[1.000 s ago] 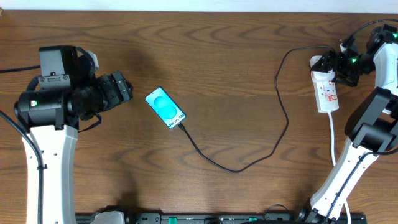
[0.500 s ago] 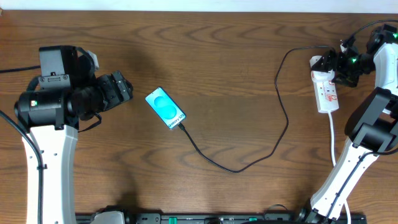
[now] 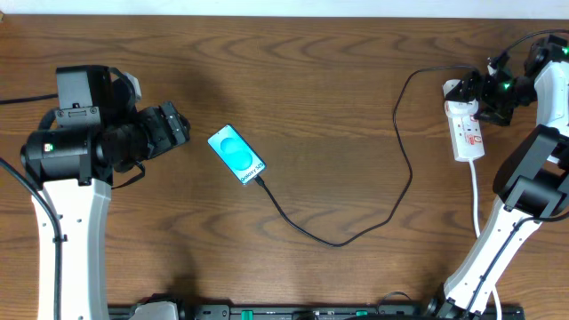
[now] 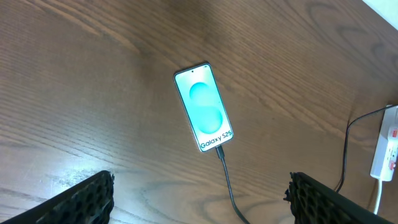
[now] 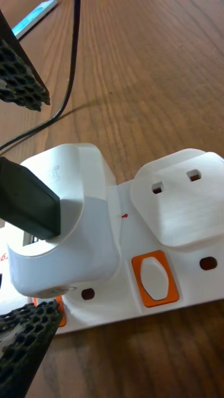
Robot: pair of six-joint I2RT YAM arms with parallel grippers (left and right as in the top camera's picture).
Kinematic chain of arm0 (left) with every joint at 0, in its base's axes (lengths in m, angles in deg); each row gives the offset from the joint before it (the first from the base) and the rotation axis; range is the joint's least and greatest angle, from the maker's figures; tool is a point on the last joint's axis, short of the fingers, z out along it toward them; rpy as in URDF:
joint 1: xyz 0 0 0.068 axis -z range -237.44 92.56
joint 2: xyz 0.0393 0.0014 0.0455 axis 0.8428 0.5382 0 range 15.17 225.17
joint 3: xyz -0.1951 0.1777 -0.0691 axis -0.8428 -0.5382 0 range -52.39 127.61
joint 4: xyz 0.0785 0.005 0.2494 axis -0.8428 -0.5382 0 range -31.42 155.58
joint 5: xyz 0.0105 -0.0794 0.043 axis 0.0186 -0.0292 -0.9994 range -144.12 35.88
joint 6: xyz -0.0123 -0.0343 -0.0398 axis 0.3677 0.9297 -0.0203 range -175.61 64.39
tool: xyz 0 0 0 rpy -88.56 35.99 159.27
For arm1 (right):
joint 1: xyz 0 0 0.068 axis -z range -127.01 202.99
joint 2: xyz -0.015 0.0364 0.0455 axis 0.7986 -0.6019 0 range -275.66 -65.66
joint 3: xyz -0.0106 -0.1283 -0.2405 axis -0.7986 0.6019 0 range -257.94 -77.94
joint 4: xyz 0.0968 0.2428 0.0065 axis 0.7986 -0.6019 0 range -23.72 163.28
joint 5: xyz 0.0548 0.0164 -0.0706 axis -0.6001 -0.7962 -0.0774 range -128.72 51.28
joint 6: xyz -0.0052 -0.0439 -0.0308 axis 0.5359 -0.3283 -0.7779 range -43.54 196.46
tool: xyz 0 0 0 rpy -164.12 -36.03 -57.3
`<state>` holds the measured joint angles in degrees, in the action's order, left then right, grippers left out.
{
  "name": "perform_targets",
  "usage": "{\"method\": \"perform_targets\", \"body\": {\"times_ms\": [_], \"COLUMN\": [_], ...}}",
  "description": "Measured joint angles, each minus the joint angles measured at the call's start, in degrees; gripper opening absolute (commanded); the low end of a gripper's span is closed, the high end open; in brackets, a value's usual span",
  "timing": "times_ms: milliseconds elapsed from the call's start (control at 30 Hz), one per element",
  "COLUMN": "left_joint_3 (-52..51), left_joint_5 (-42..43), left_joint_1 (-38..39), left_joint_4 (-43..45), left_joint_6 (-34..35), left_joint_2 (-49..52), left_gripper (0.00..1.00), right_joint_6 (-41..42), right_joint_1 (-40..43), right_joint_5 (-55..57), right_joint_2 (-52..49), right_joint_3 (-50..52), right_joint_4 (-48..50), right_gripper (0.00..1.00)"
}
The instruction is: Plug charger to phone and switch on socket
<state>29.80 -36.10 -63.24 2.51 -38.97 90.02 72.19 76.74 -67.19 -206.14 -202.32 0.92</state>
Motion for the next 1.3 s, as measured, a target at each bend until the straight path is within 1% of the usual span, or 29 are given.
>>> {"method": "perform_targets", "body": {"times_ms": [533, 1067, 1200, 1300], "left_joint_3": [0.0, 0.0, 0.0, 0.0], "left_joint_5": [-0.2, -0.2, -0.2, -0.2], "left_joint_1": [0.0, 0.0, 0.0, 0.0], "left_joint_4": [-0.1, -0.1, 0.0, 0.0], "left_joint_6": [0.0, 0.0, 0.0, 0.0], "left_joint_2": [0.0, 0.0, 0.0, 0.0], "left_gripper": [0.9, 0.9, 0.9, 0.9], "right_joint_6": [2.3, 3.6, 3.6, 3.6], "right_joint_1": [-0.4, -2.1, -2.3, -2.2], "right_joint_5": [-3.2, -2.7, 0.2, 2.8], "right_joint_2": [0.2, 0.8, 2.8, 7.7], "right_joint_3": [0.3, 0.8, 1.7, 2.3], "right_joint_4": [-2.7, -4.3, -5.8, -7.1], "right_gripper": [0.99, 0.99, 0.99, 0.99]}}
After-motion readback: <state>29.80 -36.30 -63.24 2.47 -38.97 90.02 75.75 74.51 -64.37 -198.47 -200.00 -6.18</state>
